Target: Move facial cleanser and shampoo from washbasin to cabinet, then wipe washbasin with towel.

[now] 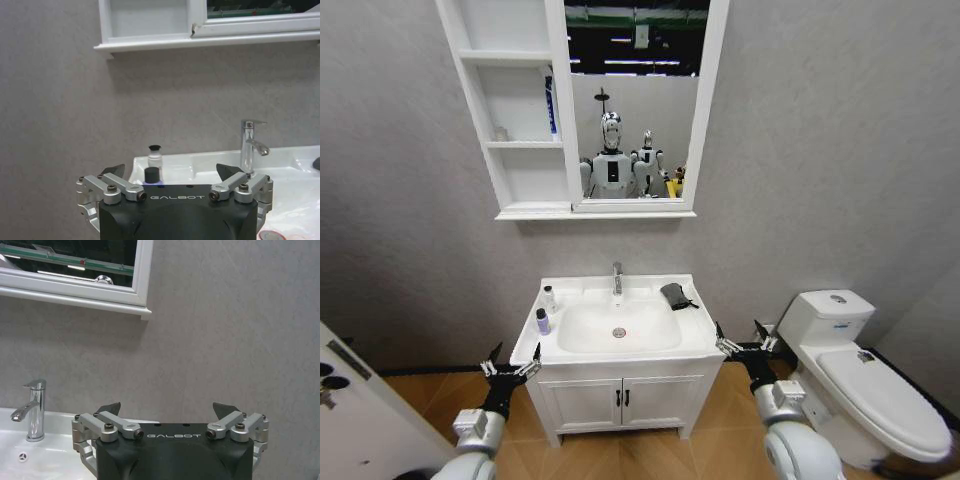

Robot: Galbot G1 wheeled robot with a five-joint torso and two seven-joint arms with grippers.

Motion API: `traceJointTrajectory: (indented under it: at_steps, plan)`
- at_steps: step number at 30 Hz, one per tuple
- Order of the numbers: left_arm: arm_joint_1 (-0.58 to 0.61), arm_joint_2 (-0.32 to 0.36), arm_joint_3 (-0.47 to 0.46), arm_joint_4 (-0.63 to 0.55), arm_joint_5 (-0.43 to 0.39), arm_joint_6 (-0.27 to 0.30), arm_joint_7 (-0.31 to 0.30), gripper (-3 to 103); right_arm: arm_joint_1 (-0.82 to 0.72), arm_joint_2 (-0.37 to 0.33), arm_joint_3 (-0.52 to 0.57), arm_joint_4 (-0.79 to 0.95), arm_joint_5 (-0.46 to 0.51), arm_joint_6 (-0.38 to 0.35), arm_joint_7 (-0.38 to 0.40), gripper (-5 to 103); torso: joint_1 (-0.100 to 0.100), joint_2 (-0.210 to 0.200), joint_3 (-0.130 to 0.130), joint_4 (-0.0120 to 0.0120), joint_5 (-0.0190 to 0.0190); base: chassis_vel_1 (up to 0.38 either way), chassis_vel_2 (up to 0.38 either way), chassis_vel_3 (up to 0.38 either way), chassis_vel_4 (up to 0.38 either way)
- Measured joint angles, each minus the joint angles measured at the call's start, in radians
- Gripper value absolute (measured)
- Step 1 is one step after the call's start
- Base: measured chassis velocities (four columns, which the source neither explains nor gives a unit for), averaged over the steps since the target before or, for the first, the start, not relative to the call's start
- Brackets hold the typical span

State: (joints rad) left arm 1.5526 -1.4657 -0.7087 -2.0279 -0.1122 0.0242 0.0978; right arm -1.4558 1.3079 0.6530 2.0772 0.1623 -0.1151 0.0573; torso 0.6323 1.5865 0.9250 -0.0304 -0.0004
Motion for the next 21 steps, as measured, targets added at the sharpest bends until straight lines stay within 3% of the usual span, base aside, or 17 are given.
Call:
traceJointTrajectory:
  at_steps: [5, 10, 21]
  plan:
    - [-0.079, 0.005, 0.095, 0.122, 0.016, -0.014, -0.011, 100, 0.043, -0.024, -0.01, -0.05, 0.018, 0.0, -0.006, 100, 0.001, 0.0, 0.0, -0.0001, -0.0002, 0.0, 0.0, 0.0, 0.0]
    - [-0.217, -0.003, 0.187, 0.245, 0.019, 0.02, -0.073, 100, 0.064, -0.051, -0.009, -0.054, 0.046, -0.006, -0.007, 100, 0.001, 0.0, 0.0, -0.0002, -0.0002, 0.0, 0.0, 0.0, 0.0]
    - [-0.395, -0.011, 0.186, 0.415, 0.067, 0.033, -0.168, 100, 0.062, -0.071, 0.0, -0.043, 0.072, -0.009, -0.007, 100, 0.001, 0.0, 0.0, -0.0001, -0.0002, 0.0, 0.0, 0.0, 0.0]
